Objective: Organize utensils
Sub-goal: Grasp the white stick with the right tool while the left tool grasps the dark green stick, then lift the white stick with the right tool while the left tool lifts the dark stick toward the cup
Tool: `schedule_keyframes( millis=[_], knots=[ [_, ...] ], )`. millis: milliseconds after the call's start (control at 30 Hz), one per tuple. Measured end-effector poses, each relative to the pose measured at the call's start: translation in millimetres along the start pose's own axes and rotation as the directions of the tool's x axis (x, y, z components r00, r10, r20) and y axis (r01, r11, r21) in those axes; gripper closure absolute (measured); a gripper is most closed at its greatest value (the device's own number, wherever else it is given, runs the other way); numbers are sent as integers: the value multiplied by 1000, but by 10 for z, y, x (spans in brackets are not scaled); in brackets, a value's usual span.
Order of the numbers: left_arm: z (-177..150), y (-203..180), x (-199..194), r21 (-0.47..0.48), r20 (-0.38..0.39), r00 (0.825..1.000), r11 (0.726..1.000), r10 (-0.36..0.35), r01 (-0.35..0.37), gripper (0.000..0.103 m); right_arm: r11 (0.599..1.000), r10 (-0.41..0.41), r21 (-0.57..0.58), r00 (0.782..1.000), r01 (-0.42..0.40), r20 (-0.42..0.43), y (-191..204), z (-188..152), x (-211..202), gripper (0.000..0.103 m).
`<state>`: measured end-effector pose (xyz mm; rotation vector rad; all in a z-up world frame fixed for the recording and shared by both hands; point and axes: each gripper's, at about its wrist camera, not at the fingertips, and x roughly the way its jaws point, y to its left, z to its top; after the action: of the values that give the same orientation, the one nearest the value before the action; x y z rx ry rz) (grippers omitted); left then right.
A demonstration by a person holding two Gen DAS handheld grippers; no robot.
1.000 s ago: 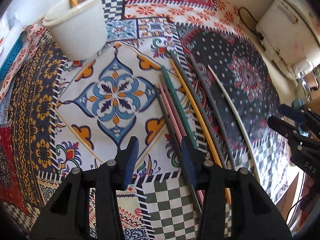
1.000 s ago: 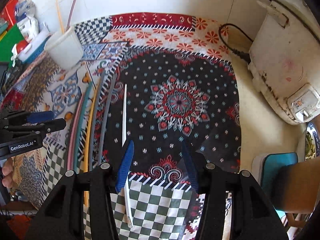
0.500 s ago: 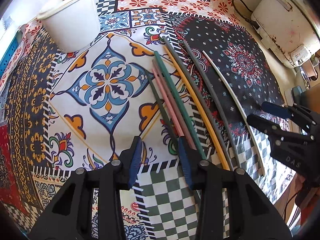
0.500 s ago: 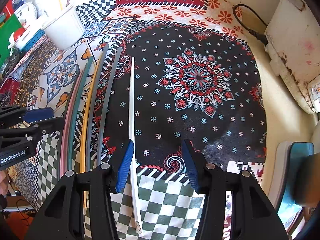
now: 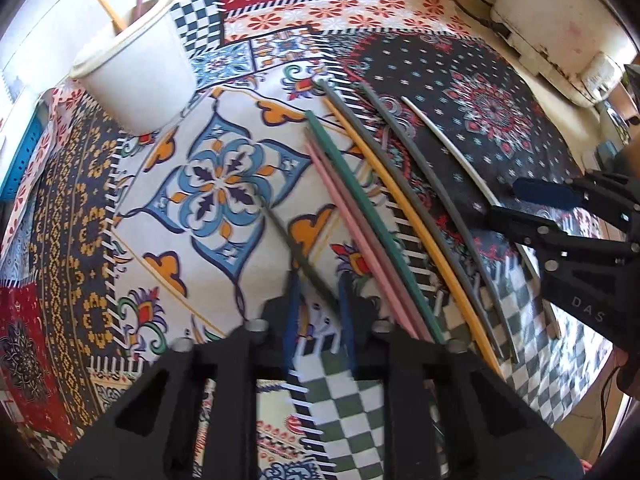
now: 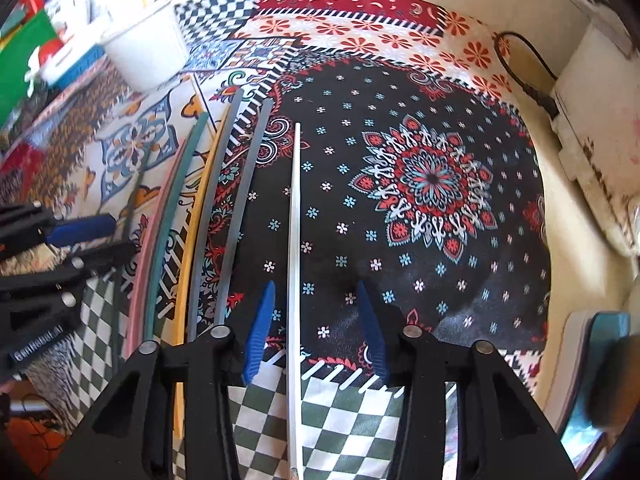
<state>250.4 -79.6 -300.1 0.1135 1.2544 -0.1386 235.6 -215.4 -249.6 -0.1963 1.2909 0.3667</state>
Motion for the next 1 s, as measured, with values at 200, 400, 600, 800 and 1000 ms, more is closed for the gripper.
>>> schedule_keyframes(
  millis=[200,400,600,800,1000],
  knots=[
    [100,115,50,-24,8,999,999,-33,34,98,1000,18,-19,1000,-18,12,32,117,31,96],
    [133,244,66,-75,3,997,994,-77,77,98,999,45,13,999,-45,23,-7,153,56,97],
    [111,305,48,-108,-2,994,988,-110,109,100,996,71,57,997,-72,21,-49,177,46,98],
    [59,542,-145,-163,42,992,978,-123,128,100,992,77,95,995,-84,70,-133,229,-112,98],
    [101,661,-468,-168,112,987,977,-115,133,100,989,74,119,988,-90,133,-185,314,-333,98]
  ],
)
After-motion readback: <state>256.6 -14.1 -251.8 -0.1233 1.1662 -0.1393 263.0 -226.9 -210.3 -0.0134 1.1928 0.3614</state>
